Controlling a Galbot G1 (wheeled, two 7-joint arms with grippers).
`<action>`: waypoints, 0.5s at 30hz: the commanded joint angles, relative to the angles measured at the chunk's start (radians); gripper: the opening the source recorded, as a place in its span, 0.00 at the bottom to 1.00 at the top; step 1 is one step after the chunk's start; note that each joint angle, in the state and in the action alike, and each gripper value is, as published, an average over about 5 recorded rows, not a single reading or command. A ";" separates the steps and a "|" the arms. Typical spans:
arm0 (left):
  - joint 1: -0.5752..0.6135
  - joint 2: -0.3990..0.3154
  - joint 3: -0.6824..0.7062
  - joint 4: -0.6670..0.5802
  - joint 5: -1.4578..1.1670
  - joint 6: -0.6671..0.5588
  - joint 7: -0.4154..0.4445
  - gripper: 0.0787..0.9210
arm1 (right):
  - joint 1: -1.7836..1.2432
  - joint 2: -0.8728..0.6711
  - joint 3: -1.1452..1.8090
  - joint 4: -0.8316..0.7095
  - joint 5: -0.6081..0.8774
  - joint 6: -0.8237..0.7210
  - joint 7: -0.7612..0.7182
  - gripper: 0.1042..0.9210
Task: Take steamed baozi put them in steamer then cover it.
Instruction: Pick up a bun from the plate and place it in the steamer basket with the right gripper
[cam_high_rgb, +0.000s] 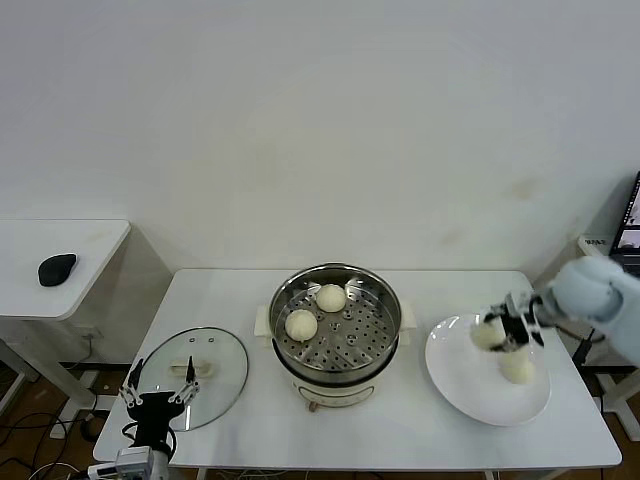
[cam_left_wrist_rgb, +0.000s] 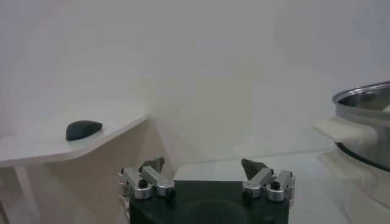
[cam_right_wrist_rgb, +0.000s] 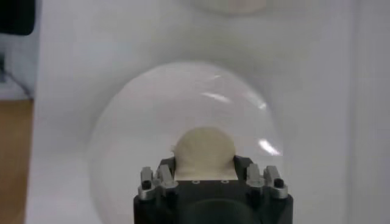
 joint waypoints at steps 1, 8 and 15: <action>0.001 0.004 -0.004 -0.003 -0.002 0.000 0.000 0.88 | 0.422 0.173 -0.233 0.023 0.154 -0.006 0.008 0.60; 0.005 0.003 -0.014 -0.005 -0.004 0.000 0.001 0.88 | 0.436 0.374 -0.352 0.063 0.214 0.048 0.050 0.60; 0.004 -0.011 -0.026 -0.010 -0.006 -0.003 -0.002 0.88 | 0.409 0.535 -0.431 0.017 0.129 0.164 0.059 0.60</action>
